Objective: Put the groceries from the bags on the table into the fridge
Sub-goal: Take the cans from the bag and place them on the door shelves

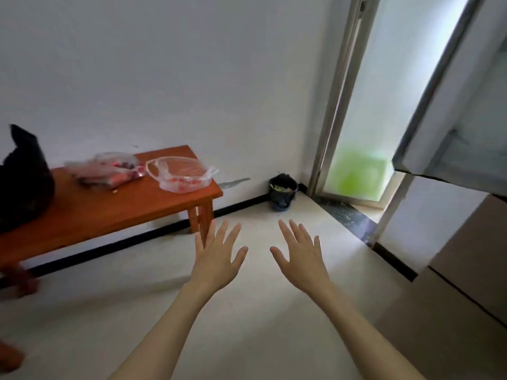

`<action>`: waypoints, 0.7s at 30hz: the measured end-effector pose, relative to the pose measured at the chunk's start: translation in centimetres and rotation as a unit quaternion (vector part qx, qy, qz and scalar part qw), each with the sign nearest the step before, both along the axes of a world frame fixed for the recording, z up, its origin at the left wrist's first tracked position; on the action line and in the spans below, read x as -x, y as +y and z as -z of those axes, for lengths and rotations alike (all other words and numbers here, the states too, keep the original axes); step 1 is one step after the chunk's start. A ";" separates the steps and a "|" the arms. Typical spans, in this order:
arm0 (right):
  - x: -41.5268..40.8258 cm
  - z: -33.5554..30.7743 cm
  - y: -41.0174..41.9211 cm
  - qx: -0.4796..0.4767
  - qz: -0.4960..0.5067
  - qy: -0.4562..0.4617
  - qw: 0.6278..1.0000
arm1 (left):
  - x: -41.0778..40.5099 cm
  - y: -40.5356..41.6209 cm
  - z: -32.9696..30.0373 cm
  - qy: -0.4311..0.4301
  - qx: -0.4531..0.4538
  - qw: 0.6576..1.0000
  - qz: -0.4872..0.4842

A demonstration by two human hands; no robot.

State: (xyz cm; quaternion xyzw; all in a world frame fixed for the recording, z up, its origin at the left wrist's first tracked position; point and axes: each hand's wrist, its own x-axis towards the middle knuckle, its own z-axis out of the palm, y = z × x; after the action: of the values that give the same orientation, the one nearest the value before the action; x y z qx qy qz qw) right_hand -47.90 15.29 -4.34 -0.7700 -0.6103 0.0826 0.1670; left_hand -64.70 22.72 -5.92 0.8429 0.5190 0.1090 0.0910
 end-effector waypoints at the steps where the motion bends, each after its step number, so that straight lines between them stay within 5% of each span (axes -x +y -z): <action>1: 1.8 0.1 1.4 -0.001 -0.016 0.000 1.000 | 2.2 1.0 -0.1 0.003 -0.001 1.000 -0.016; 21: 17.4 3.7 34.4 0.006 -0.172 -0.004 0.985 | 20.4 27.6 2.2 0.034 0.046 0.983 -0.174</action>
State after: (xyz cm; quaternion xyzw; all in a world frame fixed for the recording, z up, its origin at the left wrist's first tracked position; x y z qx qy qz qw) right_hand -65.26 49.69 -8.08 -0.6547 -0.7338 0.1106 0.1437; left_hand -85.10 50.29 -8.12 0.7379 0.6649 0.0708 0.0917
